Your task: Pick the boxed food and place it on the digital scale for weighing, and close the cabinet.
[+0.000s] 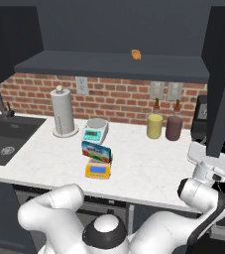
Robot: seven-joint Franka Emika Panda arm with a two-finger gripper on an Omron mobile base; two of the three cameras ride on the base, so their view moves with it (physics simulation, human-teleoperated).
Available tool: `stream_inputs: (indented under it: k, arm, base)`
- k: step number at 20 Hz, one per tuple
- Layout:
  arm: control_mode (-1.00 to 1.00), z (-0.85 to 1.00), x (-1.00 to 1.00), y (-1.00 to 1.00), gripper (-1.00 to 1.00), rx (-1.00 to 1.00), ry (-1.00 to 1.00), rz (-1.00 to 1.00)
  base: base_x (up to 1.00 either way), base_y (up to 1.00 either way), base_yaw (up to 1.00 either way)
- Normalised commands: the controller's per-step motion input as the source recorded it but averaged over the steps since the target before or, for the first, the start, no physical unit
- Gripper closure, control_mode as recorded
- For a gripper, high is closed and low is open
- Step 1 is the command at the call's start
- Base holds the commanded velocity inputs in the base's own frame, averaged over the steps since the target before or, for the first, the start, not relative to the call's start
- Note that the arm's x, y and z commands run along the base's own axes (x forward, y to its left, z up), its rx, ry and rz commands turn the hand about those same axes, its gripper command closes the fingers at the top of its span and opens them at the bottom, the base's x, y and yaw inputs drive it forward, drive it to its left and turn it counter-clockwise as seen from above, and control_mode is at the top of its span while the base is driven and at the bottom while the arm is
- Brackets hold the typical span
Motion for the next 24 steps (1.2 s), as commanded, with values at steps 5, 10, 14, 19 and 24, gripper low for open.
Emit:
stream_inputs:
  k: [5, 10, 14, 19, 24]
  arm:
    - [-1.00, -0.07, 0.02, -0.32, -1.00, 0.00, 0.00, 0.00]
    - [-1.00, -0.03, 0.06, -0.12, -1.00, 0.00, 0.00, 0.00]
    - [-1.00, -0.03, 0.06, -0.33, -1.00, 0.00, 0.00, 0.00]
    - [-1.00, 0.00, 0.13, -0.27, -1.00, 0.00, 0.00, 0.00]
    - [-1.00, 0.00, 0.11, -0.32, -1.00, 0.00, 0.00, 0.00]
  base:
    - [0.00, 0.00, 0.00]
    - [0.00, 0.00, 0.00]
    - [0.00, 0.00, 0.00]
    - [0.00, 0.00, 0.00]
    - [0.00, 0.00, 0.00]
